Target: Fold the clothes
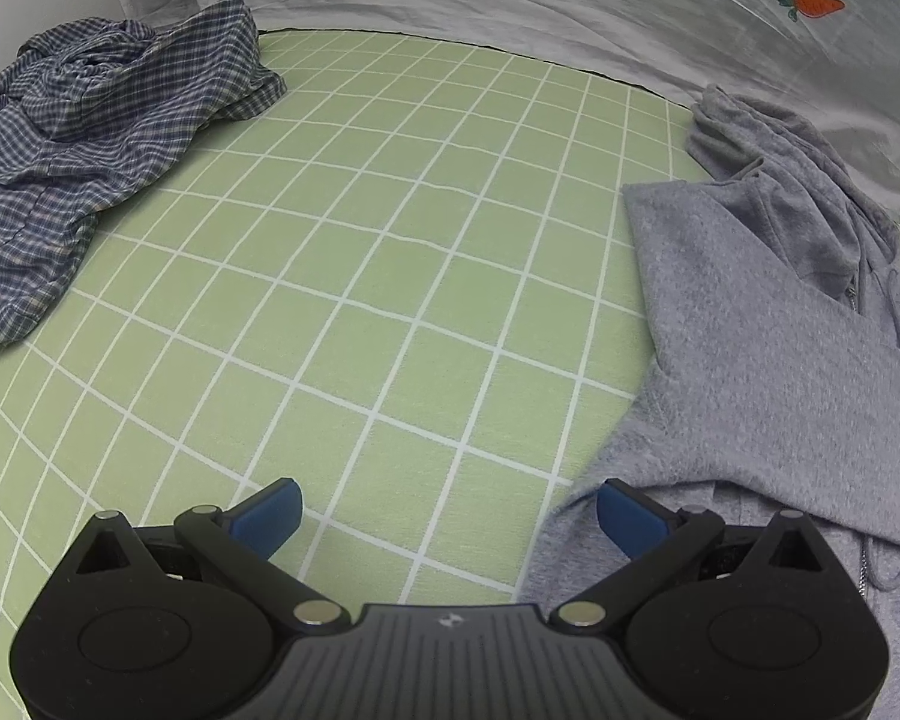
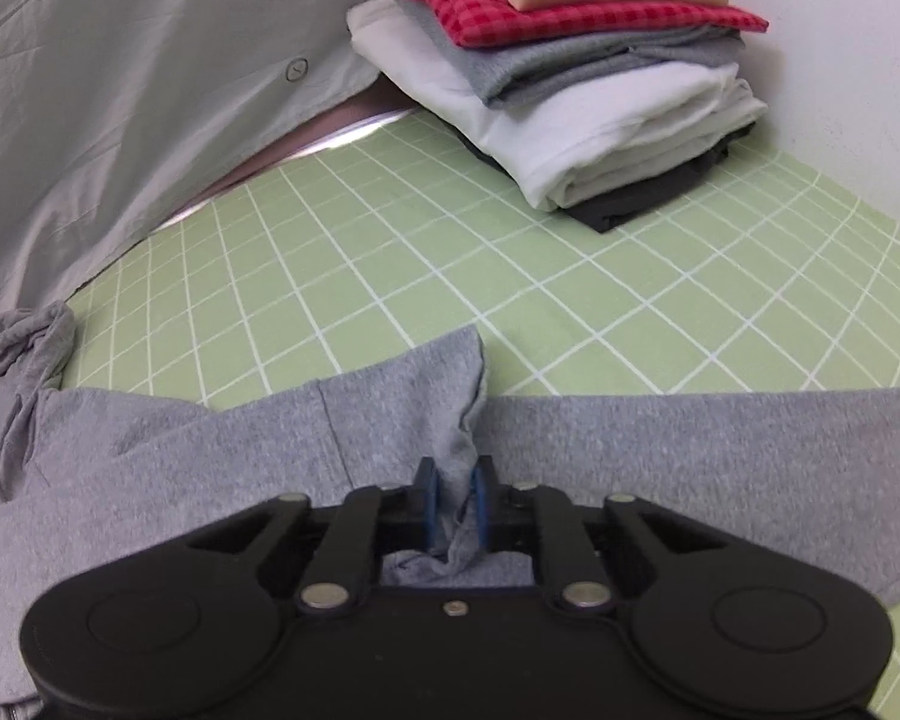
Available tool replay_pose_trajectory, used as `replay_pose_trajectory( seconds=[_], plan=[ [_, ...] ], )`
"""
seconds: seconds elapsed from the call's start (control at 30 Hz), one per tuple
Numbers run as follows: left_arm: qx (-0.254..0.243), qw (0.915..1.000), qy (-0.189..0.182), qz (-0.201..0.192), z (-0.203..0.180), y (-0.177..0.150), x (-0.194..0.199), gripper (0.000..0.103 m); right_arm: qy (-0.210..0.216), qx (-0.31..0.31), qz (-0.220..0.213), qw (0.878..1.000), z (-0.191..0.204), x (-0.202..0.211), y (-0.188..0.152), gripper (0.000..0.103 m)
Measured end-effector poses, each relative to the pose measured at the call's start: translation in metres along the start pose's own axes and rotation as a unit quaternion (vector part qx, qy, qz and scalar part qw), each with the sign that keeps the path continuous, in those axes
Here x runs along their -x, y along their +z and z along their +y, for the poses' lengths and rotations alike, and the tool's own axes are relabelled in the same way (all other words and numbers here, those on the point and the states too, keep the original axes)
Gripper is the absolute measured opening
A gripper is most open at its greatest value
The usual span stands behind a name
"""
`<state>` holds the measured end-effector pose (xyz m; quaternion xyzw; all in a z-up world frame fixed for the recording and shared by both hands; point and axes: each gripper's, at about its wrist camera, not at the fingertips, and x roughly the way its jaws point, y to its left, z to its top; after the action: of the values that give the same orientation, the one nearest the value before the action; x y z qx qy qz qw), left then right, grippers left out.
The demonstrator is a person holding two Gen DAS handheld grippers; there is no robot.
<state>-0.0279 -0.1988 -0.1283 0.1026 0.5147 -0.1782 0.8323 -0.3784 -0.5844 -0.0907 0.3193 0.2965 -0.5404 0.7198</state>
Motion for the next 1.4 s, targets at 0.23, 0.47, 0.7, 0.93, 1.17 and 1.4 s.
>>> replay_pose_trajectory(
  seconds=[0.23, 0.47, 0.7, 0.93, 1.17, 1.4],
  plan=[
    [-0.005, 1.0000, 0.004, 0.006, 0.003, -0.010, -0.005, 0.103, 0.064, 0.015, -0.027, 0.997, 0.034, 0.030, 0.003, 0.012],
    [-0.009, 0.9999, 0.006, 0.008, 0.004, -0.016, -0.008, 0.103, 0.226, -0.016, 0.036, 0.973, 0.111, 0.040, -0.011, 0.012],
    [-0.008, 0.9999, 0.007, -0.003, 0.003, -0.020, -0.007, 0.103, 0.348, 0.076, 0.110, 0.928, 0.194, 0.057, -0.045, 0.031],
    [0.000, 0.9998, 0.009, 0.020, 0.003, -0.014, -0.009, 0.103, 0.265, 0.132, 0.065, 0.953, 0.172, 0.069, -0.049, 0.084],
    [-0.005, 1.0000, 0.003, 0.004, -0.005, -0.007, 0.015, 0.103, 0.085, 0.193, -0.034, 0.977, 0.114, 0.074, -0.044, 0.103],
    [-0.058, 0.9966, -0.052, -0.025, -0.054, 0.017, 0.030, 0.103, -0.008, 0.105, -0.011, 0.994, 0.035, 0.049, -0.047, 0.103]
  ],
)
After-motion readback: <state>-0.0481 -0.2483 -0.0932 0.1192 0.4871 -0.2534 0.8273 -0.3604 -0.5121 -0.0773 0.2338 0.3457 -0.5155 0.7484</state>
